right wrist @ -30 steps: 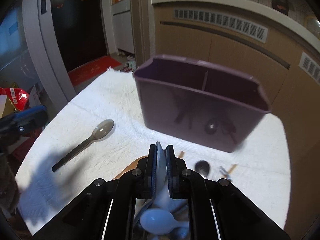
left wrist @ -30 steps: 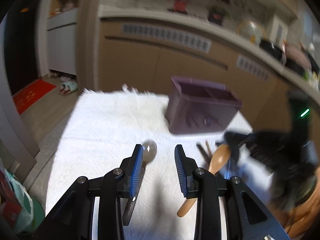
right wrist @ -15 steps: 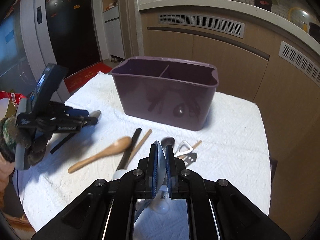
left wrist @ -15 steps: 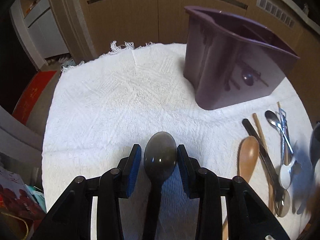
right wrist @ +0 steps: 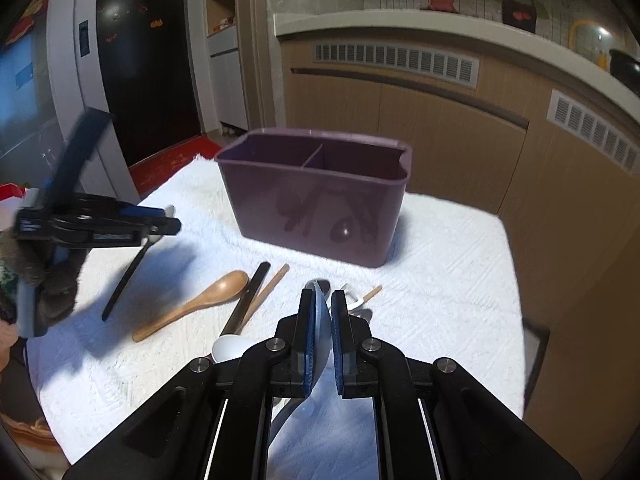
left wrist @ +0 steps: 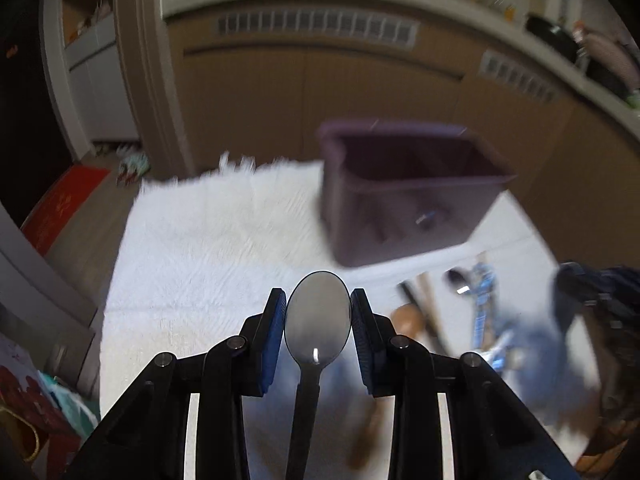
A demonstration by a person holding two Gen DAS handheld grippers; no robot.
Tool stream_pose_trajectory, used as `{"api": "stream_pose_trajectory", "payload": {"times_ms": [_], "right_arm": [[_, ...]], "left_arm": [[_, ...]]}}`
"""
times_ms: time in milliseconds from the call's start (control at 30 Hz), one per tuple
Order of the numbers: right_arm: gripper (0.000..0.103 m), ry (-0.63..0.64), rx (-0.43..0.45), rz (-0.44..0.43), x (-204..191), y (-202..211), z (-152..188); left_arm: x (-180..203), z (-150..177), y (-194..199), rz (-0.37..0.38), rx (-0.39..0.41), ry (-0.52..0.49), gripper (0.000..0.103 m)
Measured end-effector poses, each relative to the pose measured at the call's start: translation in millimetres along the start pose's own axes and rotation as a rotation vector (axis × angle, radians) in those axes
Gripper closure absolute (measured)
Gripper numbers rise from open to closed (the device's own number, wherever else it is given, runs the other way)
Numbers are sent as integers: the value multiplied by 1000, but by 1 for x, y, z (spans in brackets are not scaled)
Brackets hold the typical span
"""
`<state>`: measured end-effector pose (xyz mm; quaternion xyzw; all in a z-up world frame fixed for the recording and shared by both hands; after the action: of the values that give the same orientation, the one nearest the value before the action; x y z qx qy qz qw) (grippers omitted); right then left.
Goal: Organize utensils
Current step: 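Lift both held spoons and carry them over the purple utensil holder, then lower both spoons into the holder and open both tools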
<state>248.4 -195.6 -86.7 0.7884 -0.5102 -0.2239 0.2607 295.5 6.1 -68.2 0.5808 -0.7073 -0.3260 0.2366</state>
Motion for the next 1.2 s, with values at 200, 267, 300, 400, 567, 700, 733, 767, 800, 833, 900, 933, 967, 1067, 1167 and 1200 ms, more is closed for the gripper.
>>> {"api": "stream_pose_trajectory", "payload": {"times_ms": [200,267,300,400,567,700,733,767,800,833,900,933,967,1067,1167,1200], "right_arm": [[95,37,95,42,-6,26,-27],[95,53,134,55,-7,35,-40],[95,70,168,67,-8,44,-53],[95,143,268,119,-10,64,-93],[95,234,464,221,-11,88,-170],[95,249,568,273,-5,81,-209],[95,252,574,280,-2,76,-214],[95,258,578,288,0,69,-219],[95,262,579,303,5,57,-223],[95,268,579,319,9,48,-227],[95,274,565,337,18,27,-228],[95,263,551,335,24,13,-225],[95,250,532,327,31,1,-219],[95,207,485,312,50,-31,-201],[95,169,400,263,61,-65,-180],[95,152,369,233,63,-73,-175]], "left_arm": [[21,-43,86,19,262,16,74],[24,-57,101,19,319,23,74],[25,-66,106,21,341,29,74],[29,-97,117,33,405,54,74],[31,-150,129,58,522,101,74],[34,-174,116,65,545,116,74],[34,-176,112,71,538,117,74],[34,-179,104,76,525,119,74],[33,-182,98,84,515,123,74],[33,-183,89,101,502,128,74],[33,-182,74,132,476,133,74],[33,-181,64,146,455,134,74],[33,-177,53,153,431,132,74],[38,-166,16,141,368,123,74],[39,-154,-18,154,290,146,73],[39,-150,-28,160,261,157,73]]}}
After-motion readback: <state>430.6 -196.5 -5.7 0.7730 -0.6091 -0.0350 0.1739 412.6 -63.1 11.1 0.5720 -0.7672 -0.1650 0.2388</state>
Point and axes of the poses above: each gripper's, at about its wrist camera, not at the fingertips, and y roughly against the way its jaws point, x to its right, z to its underside, the point moved 9 cm from there along -y, roughly the way its jaws point, and after that the axes turned 9 degrees about -z, right-handed, at the moved point
